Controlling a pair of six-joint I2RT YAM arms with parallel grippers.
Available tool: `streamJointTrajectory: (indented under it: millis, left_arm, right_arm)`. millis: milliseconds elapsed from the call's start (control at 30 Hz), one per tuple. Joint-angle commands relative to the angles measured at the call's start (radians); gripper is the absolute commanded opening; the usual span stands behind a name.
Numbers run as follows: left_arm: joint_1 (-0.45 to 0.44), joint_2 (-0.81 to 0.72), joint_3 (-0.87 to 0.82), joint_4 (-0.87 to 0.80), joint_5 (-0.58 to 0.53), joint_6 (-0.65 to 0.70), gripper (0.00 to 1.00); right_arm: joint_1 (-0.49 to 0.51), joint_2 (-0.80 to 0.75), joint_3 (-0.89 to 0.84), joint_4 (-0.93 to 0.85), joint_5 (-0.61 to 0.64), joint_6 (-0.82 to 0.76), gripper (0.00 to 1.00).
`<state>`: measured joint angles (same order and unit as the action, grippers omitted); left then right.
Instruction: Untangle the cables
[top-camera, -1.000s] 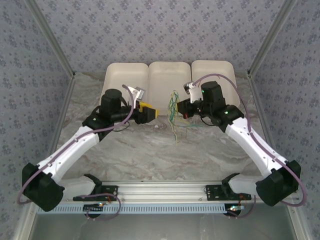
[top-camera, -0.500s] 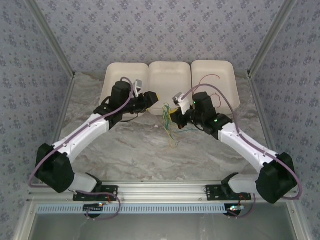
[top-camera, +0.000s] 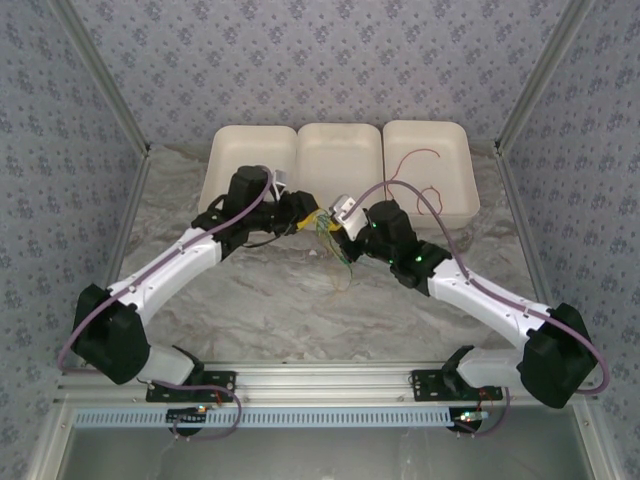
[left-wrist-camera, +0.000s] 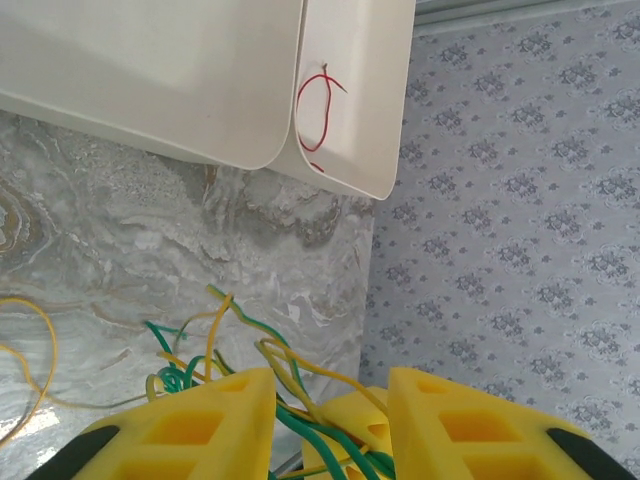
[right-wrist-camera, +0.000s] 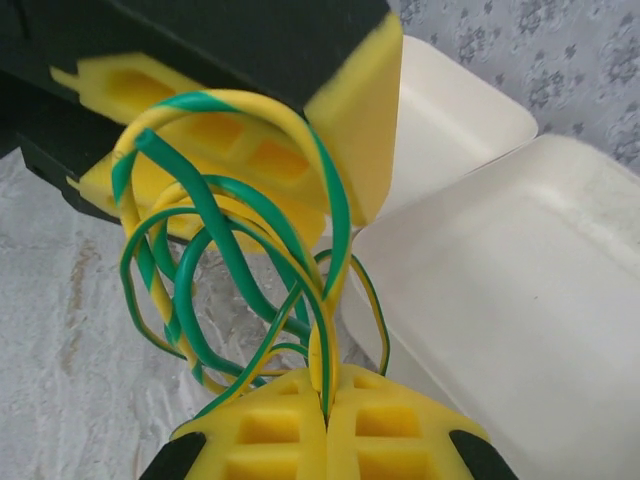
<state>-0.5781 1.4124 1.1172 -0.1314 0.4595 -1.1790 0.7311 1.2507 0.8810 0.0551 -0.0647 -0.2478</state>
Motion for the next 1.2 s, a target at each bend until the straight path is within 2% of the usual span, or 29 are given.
streamJointTrajectory:
  millis: [0, 133, 200, 267, 333, 367, 433, 600, 667, 767, 867, 967, 1067, 1133, 1167]
  left_arm:
    - [-0.023, 0.011, -0.007, -0.001, 0.023, -0.029, 0.35]
    - [-0.042, -0.004, -0.050, 0.021, 0.018, -0.039, 0.36]
    - [-0.045, -0.010, -0.081, 0.055, 0.020, -0.056, 0.33]
    - [-0.048, -0.014, -0.099, 0.077, 0.021, -0.064, 0.21]
    - [-0.049, -0.022, -0.111, 0.079, 0.007, -0.068, 0.02]
    - [-0.045, -0.030, -0.119, 0.080, -0.007, -0.070, 0.00]
    - [-0.035, -0.050, -0.125, 0.073, -0.030, -0.063, 0.00]
    - [0.004, -0.168, -0.122, -0.092, -0.165, 0.028, 0.00]
    - [0.028, -0.223, -0.153, -0.113, -0.189, 0.041, 0.00]
    - [0.070, -0.306, -0.210, -0.157, -0.226, 0.058, 0.00]
    - [0.111, -0.379, -0.296, -0.151, -0.221, 0.048, 0.00]
    - [0.127, -0.429, -0.388, -0.120, -0.200, 0.027, 0.00]
    - [0.129, -0.481, -0.481, -0.082, -0.194, -0.004, 0.00]
    - [0.129, -0.520, -0.535, -0.060, -0.202, -0.022, 0.00]
    - [0.129, -0.537, -0.558, -0.052, -0.207, -0.028, 0.00]
  right_arm:
    - [0.032, -0.002, -0.008, 0.042, 0.093, -0.077, 0.00]
    - [0.052, 0.003, -0.018, 0.055, 0.148, -0.115, 0.00]
    - [0.060, 0.000, -0.029, 0.077, 0.164, -0.125, 0.00]
    - [0.064, 0.000, -0.036, 0.091, 0.170, -0.136, 0.00]
    - [0.067, 0.001, -0.036, 0.088, 0.169, -0.132, 0.00]
    - [0.068, 0.001, -0.036, 0.085, 0.171, -0.127, 0.00]
    - [0.066, -0.002, -0.038, 0.076, 0.172, -0.113, 0.00]
    - [0.075, -0.026, -0.042, -0.020, 0.120, -0.028, 0.02]
    - [0.080, -0.035, -0.035, -0.070, 0.079, 0.023, 0.16]
    - [0.108, -0.057, -0.024, -0.133, 0.099, 0.113, 0.48]
    - [0.128, -0.110, -0.030, -0.201, 0.206, 0.273, 0.53]
    - [0.095, -0.189, -0.062, -0.307, 0.361, 0.595, 0.61]
    - [0.058, -0.239, -0.125, -0.354, 0.313, 0.938, 0.62]
    - [0.066, -0.222, -0.164, -0.396, 0.325, 1.208, 0.61]
    - [0.067, -0.192, -0.185, -0.379, 0.287, 1.312, 0.59]
